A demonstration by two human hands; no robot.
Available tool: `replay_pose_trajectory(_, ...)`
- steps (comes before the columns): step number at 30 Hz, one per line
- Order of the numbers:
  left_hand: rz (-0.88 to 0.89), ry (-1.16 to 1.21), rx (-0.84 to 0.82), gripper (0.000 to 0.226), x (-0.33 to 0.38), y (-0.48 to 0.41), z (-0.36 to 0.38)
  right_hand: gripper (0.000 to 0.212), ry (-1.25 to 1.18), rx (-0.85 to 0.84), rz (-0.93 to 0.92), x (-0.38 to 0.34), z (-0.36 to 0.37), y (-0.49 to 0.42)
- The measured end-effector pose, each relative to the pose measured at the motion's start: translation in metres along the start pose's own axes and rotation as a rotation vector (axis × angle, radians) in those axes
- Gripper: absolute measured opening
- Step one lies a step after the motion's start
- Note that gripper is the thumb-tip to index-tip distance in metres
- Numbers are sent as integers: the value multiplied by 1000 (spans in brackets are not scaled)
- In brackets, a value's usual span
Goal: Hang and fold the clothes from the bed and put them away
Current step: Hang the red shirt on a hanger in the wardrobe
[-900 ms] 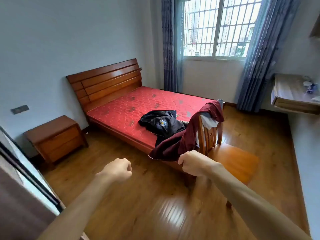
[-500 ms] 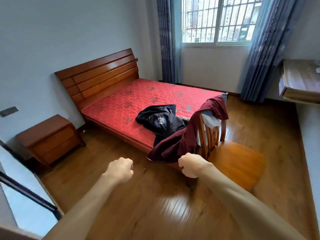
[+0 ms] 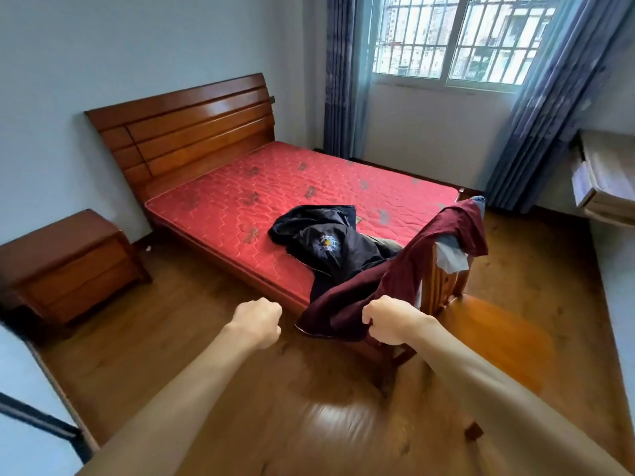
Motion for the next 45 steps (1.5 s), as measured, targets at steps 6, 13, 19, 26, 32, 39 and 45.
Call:
replay_pose_trajectory(6,41,25,-18,24,-68,-62,3,38,-58,-28,81,-17,-14,-75)
replay_pose_trajectory(13,103,49,-159,28,-113,-113,31,32,-128,-92,134,-32,-11,-135)
replay_pose_trajectory(19,146,54,-231,29,-122,-167,46,34,-160,-142,169,-16,2,-184)
replay_pose_trajectory(26,193,65,-299,32,-111,-258,40,33,-207,-202,240,37,11,-259)
replay_pose_trajectory(32,249,77,-279,30,-92,-372,3,32,-232,-160,294,104,-12,-325)
replay_pose_trajectory(39,361,35,-279,29,-32,-480,-23,29,-284,-99,372,186,-40,-361)
replay_pose_trajectory(45,531,-27,-295,26,43,-538,-33,32,-347,-67,497,237,-46,-346)
Point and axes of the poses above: each hand's wrist, its own y-axis away from the middle knuckle, its own z-axis out of the palm, x = y × z, the point moved 3 cm from there along -y, towards the middle knuckle, and after that the axes turned 8 degrees about x, right-handed, at the moved point
